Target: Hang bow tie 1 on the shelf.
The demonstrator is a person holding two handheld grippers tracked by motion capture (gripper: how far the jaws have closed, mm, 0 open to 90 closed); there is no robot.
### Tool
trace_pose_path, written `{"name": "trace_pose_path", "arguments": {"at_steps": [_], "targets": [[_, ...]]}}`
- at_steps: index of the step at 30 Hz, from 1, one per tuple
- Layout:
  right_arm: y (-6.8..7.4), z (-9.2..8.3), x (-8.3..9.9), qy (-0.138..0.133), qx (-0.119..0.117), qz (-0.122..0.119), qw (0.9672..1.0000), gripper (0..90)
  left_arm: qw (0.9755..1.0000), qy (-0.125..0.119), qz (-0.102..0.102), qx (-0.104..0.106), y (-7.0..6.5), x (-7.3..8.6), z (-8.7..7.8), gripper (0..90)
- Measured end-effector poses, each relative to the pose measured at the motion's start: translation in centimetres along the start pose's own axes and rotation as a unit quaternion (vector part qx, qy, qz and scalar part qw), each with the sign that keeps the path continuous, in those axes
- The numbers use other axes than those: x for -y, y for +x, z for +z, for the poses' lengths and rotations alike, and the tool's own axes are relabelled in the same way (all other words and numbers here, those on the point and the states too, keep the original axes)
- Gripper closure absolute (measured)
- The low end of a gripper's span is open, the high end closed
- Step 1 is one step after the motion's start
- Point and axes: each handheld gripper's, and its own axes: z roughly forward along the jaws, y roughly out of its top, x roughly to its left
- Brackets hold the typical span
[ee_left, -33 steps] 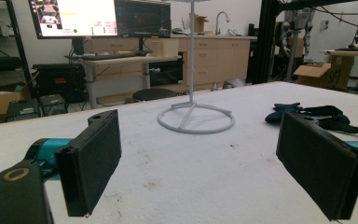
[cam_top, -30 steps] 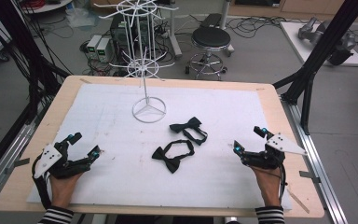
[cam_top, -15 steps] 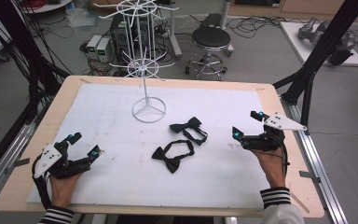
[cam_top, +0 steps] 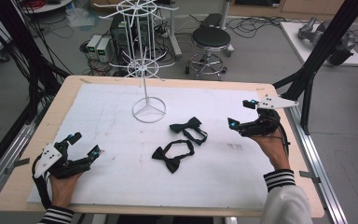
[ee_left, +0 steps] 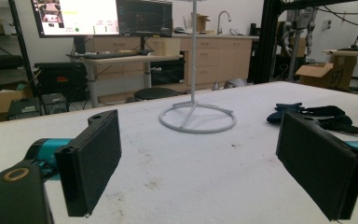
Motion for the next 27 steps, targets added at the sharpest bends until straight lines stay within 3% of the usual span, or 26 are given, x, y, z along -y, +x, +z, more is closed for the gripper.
{"name": "trace_pose_path", "arguments": {"at_steps": [7,12,15,19,23,27], "targets": [[-0.8,1.5,-1.1,0.028,-0.017,-0.009,0.9994,4.6,1.0,0.002,0.0,-0.001,0.0,0.0,0.0,14.5],[-1.6,2.7,-1.4,0.043,-0.046,-0.002,0.998,4.6,1.0,0.003,0.0,-0.001,0.0,0.0,0.0,14.4],[-2.0,3.5,-1.7,0.056,-0.054,-0.012,0.9969,4.6,1.0,0.003,0.0,-0.001,0.0,0.0,0.0,14.4],[-2.1,4.5,-2.1,0.074,-0.068,-0.027,0.9946,4.6,1.0,0.003,0.002,0.0,0.0,0.0,0.0,14.4],[-2.6,5.7,-2.4,0.086,-0.104,-0.031,0.9904,4.7,1.0,0.003,0.004,-0.003,-0.1,0.0,0.0,14.4],[-2.9,6.4,-2.8,0.096,-0.115,-0.04,0.9879,4.7,1.0,0.003,0.004,-0.003,-0.1,0.0,0.0,14.4]]}}
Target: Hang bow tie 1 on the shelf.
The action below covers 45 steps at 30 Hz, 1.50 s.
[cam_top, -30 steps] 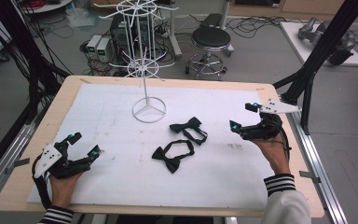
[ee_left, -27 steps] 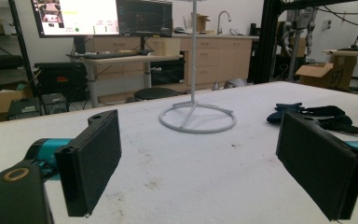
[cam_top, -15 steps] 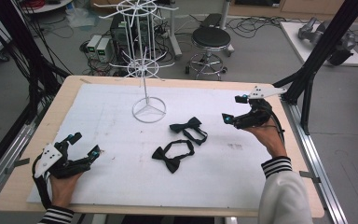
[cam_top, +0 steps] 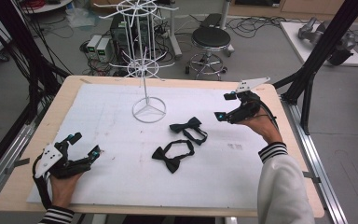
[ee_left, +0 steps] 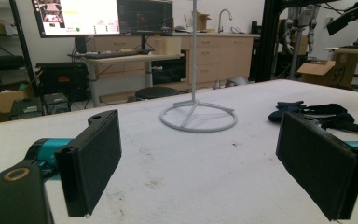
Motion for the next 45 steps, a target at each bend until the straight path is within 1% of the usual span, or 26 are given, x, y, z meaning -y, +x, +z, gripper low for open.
{"name": "trace_pose_path", "arguments": {"at_steps": [2,4,5,6,7,8,9,15,16,17,20,24,26,27,28,29,30,34,35,36,38,40,41,42,44,45], "targets": [[-0.2,0.6,-0.5,0.01,-0.01,-0.012,0.9998,4.7,1.0,0.0,0.0,0.0,0.0,0.0,0.0,14.4],[-0.3,0.9,-0.7,0.012,-0.01,-0.016,0.9997,4.7,1.0,0.0,0.001,-0.001,0.0,0.0,0.0,14.4],[-0.4,1.4,-1.0,0.021,-0.016,-0.023,0.9994,4.7,1.0,0.0,0.001,0.0,0.0,0.0,0.0,14.4],[-0.4,1.4,-1.0,0.021,-0.016,-0.023,0.9994,4.7,1.0,0.0,0.001,-0.001,0.0,0.0,0.0,14.4],[-0.5,1.8,-1.3,0.032,-0.02,-0.031,0.9988,4.7,1.0,0.0,0.001,0.0,0.0,0.0,0.0,14.4],[-0.5,1.8,-1.3,0.032,-0.02,-0.031,0.9988,4.7,1.0,0.0,0.002,0.0,0.0,0.0,0.0,14.4],[-0.6,2.4,-1.8,0.045,-0.025,-0.04,0.9979,4.7,1.0,0.0,0.002,0.0,0.0,0.0,0.0,14.4],[-1.0,3.6,-2.4,0.057,-0.035,-0.056,0.9962,4.7,1.0,0.001,0.003,-0.001,-0.1,0.0,0.0,14.4],[-1.0,4.2,-2.5,0.069,-0.037,-0.066,0.9947,4.7,1.0,0.0,0.004,-0.001,-0.1,0.0,0.0,14.4],[-1.0,4.2,-2.5,0.069,-0.037,-0.066,0.9947,4.7,1.0,0.0,0.003,-0.001,-0.1,0.0,0.0,14.4],[-1.1,4.9,-2.4,0.072,-0.049,-0.067,0.9939,4.7,1.0,0.0,0.005,-0.003,-0.1,0.0,0.0,14.4],[-1.5,6.1,-1.9,0.089,-0.059,-0.071,0.9917,4.7,1.0,0.001,0.006,-0.003,-0.1,0.0,0.0,14.4],[-1.6,6.5,-2.0,0.099,-0.06,-0.077,0.9903,4.7,1.0,0.002,0.006,-0.004,-0.1,0.0,0.0,14.4],[-1.7,6.7,-2.4,0.108,-0.065,-0.084,0.9885,4.7,1.0,0.002,0.006,-0.005,-0.1,0.0,0.0,14.4],[-1.7,6.7,-2.4,0.108,-0.065,-0.084,0.9885,4.7,1.0,0.003,0.007,-0.005,-0.1,0.0,0.0,14.4],[-1.8,6.8,-2.6,0.112,-0.066,-0.091,0.9874,4.7,1.0,0.003,0.007,-0.005,-0.1,0.0,0.0,14.4],[-1.8,7.0,-3.0,0.126,-0.067,-0.101,0.9846,4.7,1.0,0.002,0.007,-0.005,-0.1,0.0,0.0,14.4],[-1.9,7.4,-3.2,0.126,-0.073,-0.102,0.9841,4.7,1.0,0.002,0.003,-0.004,-0.1,0.0,0.0,14.4],[-1.9,7.7,-3.2,0.134,-0.075,-0.104,0.9826,4.7,1.0,0.002,0.003,-0.005,-0.1,0.0,0.0,14.4],[-1.9,7.7,-3.2,0.134,-0.075,-0.104,0.9826,4.7,1.0,0.003,0.004,-0.004,-0.1,0.0,0.0,14.4],[-1.9,8.2,-3.3,0.139,-0.08,-0.107,0.9812,4.7,1.0,0.003,0.005,-0.005,-0.1,0.0,0.0,14.4],[-1.7,8.6,-3.6,0.15,-0.087,-0.113,0.9783,4.7,1.0,0.003,0.005,-0.005,-0.1,0.0,0.0,14.4],[-1.6,8.8,-4.0,0.16,-0.091,-0.12,0.9755,4.7,1.0,0.002,0.005,-0.005,-0.1,0.0,0.0,14.4],[-1.5,9.0,-4.2,0.159,-0.091,-0.125,0.9751,4.8,1.0,0.003,0.005,-0.005,-0.1,0.0,0.0,14.4],[-1.4,9.3,-4.7,0.157,-0.096,-0.124,0.9752,4.8,1.0,0.002,0.005,-0.006,-0.1,0.0,0.0,14.4],[-1.3,9.8,-4.7,0.167,-0.099,-0.129,0.9724,4.8,1.0,0.002,0.005,-0.005,-0.1,0.0,0.0,14.5]]}}
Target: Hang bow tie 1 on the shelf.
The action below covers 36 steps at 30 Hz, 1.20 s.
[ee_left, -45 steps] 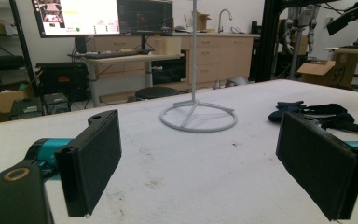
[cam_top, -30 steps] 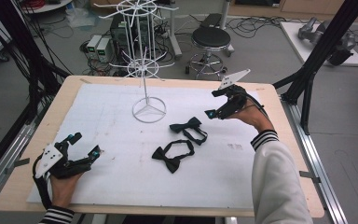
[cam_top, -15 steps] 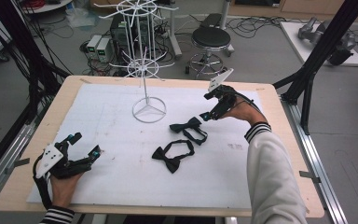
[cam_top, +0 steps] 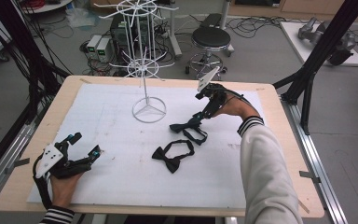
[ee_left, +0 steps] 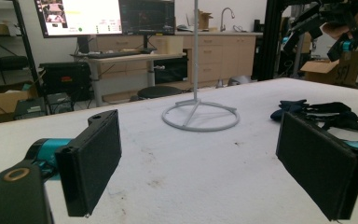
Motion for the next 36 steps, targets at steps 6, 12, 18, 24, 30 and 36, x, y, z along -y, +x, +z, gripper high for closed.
{"name": "trace_pose_path", "arguments": {"at_steps": [6,12,18,24,30,36], "targets": [[0.2,1.8,-0.3,0.02,-0.011,-0.012,0.9997,4.8,1.0,-0.001,-0.001,0.001,0.0,0.0,0.0,14.4],[0.1,3.1,-0.3,0.038,-0.015,-0.018,0.999,5.2,1.0,-0.003,-0.002,0.0,0.0,0.0,0.0,14.4],[0.5,4.3,-0.2,0.068,-0.025,-0.011,0.9973,5.8,1.0,-0.003,-0.002,0.0,0.0,0.0,0.0,14.4],[0.7,5.4,-0.3,0.085,-0.036,-0.029,0.9953,7.9,1.0,-0.002,-0.001,0.001,0.0,0.0,0.0,14.4],[0.7,5.9,-0.3,0.094,-0.047,-0.033,0.9939,18.6,1.0,-0.002,-0.001,0.001,0.0,0.0,0.0,14.4],[0.9,6.5,0.1,0.102,-0.049,-0.034,0.993,21.8,1.0,-0.002,-0.001,0.001,0.0,0.0,0.0,14.5]]}}
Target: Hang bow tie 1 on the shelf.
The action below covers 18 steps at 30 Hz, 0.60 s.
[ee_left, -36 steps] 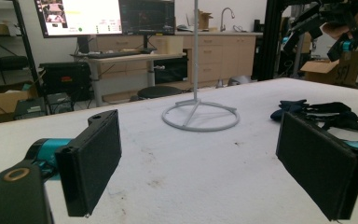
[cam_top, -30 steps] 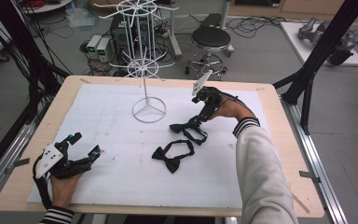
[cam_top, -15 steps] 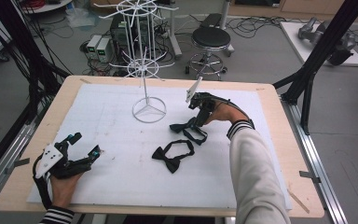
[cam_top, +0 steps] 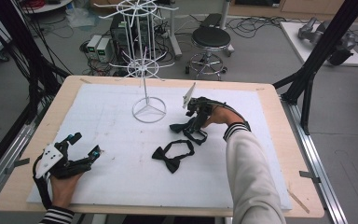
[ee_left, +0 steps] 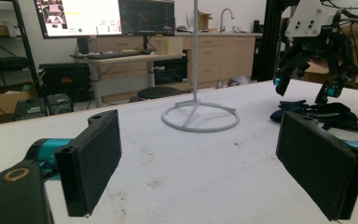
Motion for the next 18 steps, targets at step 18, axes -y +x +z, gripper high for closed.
{"name": "trace_pose_path", "arguments": {"at_steps": [18], "targets": [[0.13,0.58,-0.47,0.034,0.0,-0.032,0.9989,46.2,1.0,0.0,0.0,0.0,0.0,0.0,-0.01,14.4]]}}
